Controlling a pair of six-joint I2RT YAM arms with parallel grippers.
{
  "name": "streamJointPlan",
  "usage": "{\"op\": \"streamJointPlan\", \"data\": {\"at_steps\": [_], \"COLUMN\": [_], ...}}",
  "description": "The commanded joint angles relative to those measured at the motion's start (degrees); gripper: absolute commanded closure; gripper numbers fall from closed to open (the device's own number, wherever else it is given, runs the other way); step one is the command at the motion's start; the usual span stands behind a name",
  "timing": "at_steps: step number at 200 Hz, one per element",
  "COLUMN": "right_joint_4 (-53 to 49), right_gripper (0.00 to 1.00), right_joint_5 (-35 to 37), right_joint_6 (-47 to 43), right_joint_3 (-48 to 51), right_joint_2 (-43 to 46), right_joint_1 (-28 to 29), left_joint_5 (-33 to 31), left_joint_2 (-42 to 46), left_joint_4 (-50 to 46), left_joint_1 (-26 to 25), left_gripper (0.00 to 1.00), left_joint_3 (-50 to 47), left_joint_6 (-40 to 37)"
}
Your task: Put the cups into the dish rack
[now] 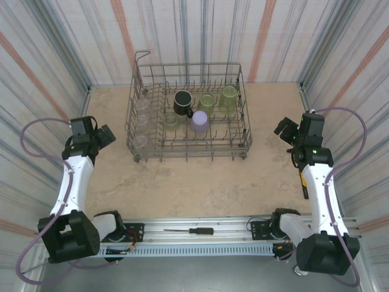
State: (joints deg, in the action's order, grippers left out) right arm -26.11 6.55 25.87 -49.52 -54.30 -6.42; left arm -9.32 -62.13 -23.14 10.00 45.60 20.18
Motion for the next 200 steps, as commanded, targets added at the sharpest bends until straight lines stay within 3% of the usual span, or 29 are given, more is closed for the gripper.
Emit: {"op": "streamJointPlan", "data": {"at_steps": [1,39,58,125,154,173,186,200], "right_joint_4": [4.34,15.10,19.73,26.26,32.86,37.19,39.98,45.05], "right_gripper": [0.01,0.01,0.01,0.01,0.01,0.01,0.01,0.01], "right_joint_5": [4.95,3.39,3.90,8.47,12.33,13.68,13.61,12.81], "right_joint_6": [-3.05,-3.95,-3.72,-6.36,-11.04,-13.28,-14.09,-14.21], "right_joint_3": [3.29,11.12,13.86,17.59,20.46,22.18,23.24,25.37], "right_joint_2": [1.25,0.75,0.43,-2.12,-3.94,-5.16,-6.06,-7.48], "right_joint_1": [-0.44,-0.40,-0.35,1.14,4.55,5.66,5.96,5.91], "left_joint_5": [-8.12,-16.96,-17.60,-17.08,-14.16,-11.39,-8.98,-6.94], "left_joint_2": [2.95,0.77,-0.82,-12.52,-14.85,-19.45,-19.14,-21.65], "left_joint_4": [8.31,15.98,24.88,48.96,56.53,67.92,60.43,62.74], "left_joint_1": [-2.55,-9.84,-11.81,-12.88,-12.93,-12.00,-12.36,-12.95], "left_gripper": [0.01,0.01,0.01,0.01,0.01,0.01,0.01,0.01], "left_joint_3": [-4.72,-10.55,-14.53,-20.26,-21.36,-24.01,-20.76,-19.77], "left_joint_6": [-0.16,-2.60,-5.56,-12.53,-16.00,-16.69,-16.80,-19.51]}}
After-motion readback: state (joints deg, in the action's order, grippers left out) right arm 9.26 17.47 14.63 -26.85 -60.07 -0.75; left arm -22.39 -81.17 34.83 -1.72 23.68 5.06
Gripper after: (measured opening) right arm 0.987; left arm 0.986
